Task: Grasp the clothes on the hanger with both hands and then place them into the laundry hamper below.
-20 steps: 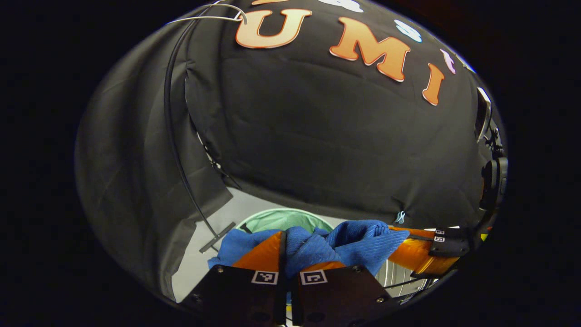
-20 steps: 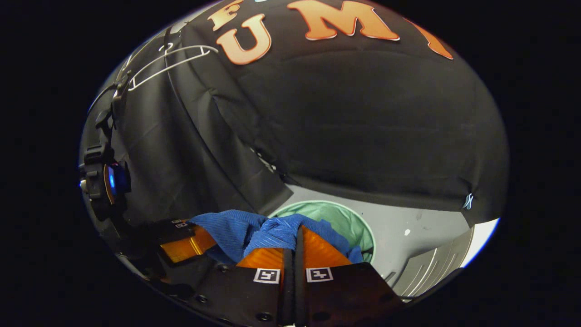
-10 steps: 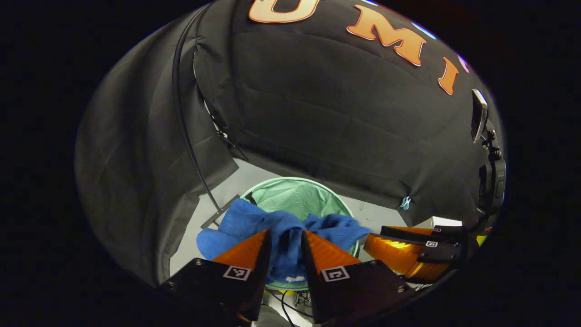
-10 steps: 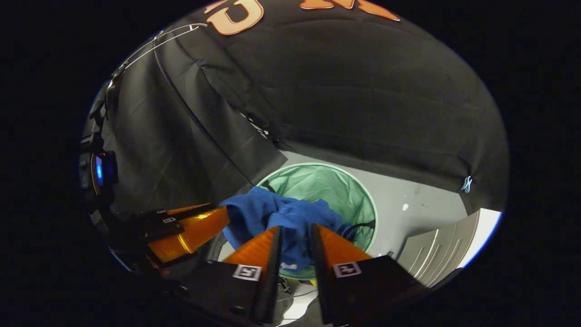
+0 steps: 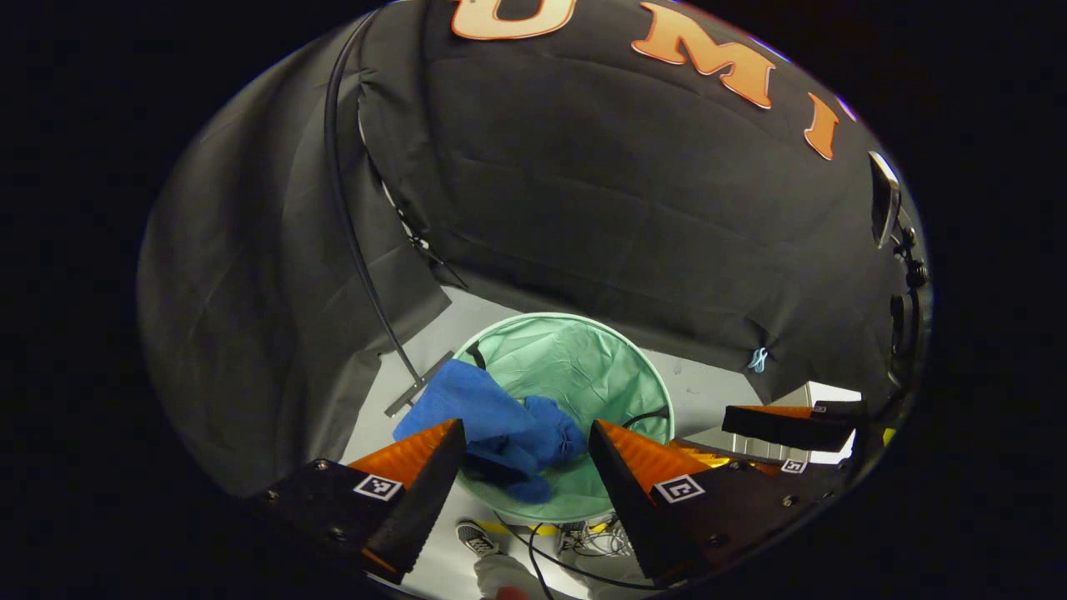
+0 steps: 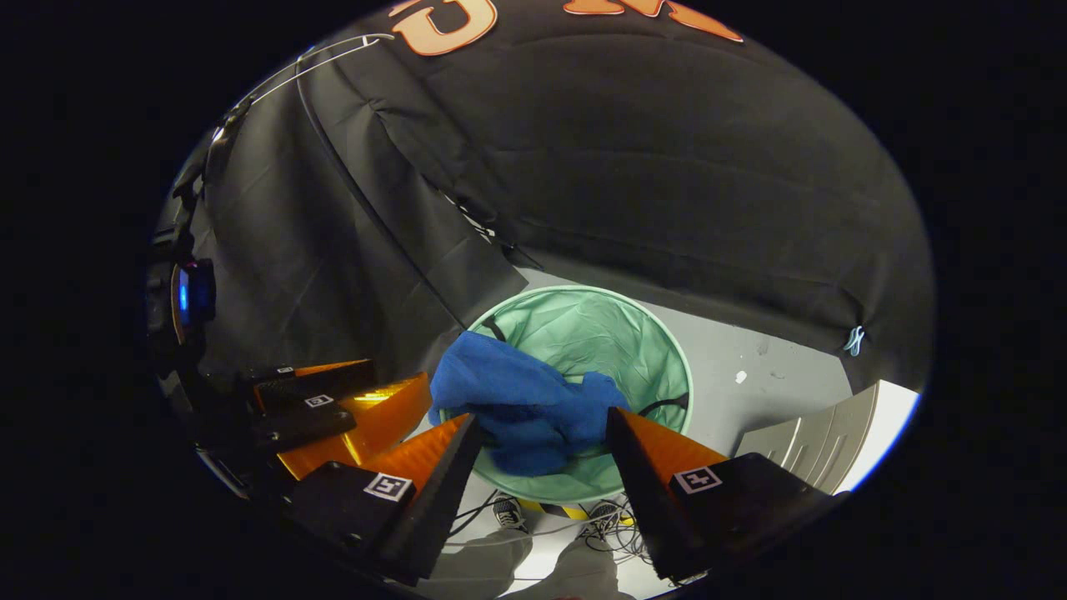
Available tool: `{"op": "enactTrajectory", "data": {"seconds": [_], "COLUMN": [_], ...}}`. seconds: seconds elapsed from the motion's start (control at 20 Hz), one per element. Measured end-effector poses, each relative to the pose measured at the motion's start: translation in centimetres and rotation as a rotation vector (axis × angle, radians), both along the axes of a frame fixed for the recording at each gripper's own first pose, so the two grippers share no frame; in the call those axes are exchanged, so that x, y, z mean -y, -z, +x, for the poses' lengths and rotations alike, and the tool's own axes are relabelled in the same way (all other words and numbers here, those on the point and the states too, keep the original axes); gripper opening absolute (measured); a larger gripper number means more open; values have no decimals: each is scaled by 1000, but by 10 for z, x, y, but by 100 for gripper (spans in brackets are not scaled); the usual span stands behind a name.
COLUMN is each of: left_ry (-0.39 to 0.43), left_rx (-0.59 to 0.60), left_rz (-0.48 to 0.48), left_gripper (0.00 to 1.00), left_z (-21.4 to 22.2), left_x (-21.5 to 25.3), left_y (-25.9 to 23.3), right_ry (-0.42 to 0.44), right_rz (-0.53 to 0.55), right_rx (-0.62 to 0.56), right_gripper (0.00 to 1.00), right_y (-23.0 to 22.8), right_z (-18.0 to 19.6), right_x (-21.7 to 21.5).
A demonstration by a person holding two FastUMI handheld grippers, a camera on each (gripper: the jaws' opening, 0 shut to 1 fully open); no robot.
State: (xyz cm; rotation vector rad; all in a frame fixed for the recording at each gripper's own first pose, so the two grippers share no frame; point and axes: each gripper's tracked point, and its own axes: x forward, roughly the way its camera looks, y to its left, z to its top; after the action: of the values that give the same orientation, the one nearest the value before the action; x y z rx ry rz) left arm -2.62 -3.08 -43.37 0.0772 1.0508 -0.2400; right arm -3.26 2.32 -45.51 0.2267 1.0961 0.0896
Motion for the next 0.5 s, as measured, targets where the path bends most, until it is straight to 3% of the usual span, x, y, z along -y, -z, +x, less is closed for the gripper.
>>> {"op": "enactTrajectory", "data": {"seconds": [0.15, 0.5], "left_ry": [19, -17], "left_rx": [35, 140], "left_rz": [-20, -82], "left_gripper": [95, 94], "left_z": [-2, 16], "left_x": [7, 8], "left_y": [-13, -61], "right_ry": [9, 42], "right_rz": [-3, -15], "right_rx": [22, 91], "right_gripper": [99, 99], "right_y": [-7, -38], "right_z": [1, 4], "right_x": [2, 11]}}
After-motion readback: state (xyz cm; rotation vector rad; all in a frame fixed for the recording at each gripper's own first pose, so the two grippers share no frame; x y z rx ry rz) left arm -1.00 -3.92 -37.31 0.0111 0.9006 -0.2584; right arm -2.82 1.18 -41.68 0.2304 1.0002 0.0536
